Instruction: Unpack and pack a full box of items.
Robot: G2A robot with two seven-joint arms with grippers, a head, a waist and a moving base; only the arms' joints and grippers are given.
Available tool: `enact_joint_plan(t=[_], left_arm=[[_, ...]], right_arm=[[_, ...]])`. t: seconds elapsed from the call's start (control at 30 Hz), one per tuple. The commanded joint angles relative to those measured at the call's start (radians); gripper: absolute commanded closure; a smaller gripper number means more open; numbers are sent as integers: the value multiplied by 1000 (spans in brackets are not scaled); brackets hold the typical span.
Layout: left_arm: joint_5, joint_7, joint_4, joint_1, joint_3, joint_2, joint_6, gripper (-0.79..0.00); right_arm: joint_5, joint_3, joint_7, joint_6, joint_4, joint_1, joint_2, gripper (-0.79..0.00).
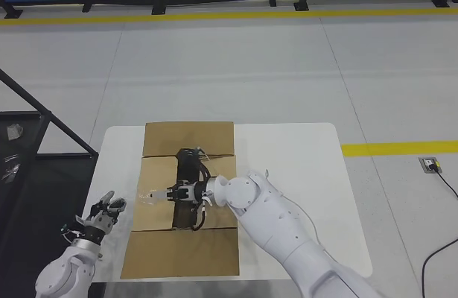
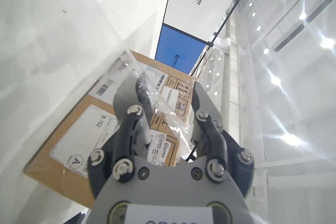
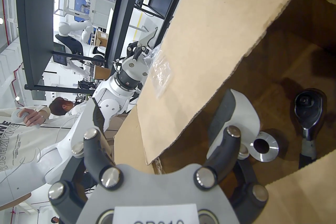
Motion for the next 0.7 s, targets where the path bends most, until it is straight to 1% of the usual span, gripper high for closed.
enact_joint_plan(t=[0.0,0.47,0.67], left_arm=[[0,2,-4,3,-4,0,0,0],[22,36,-43,34,-27,-3,-42,0],[18,45,-39,33,-35,-5,-45,0]], right_arm=[[3,-3,5,3,3,7,-3,-785],[22,-8,2,0,63,30,-15,-785],[41,-5,17,5,80,32,-18,-785]])
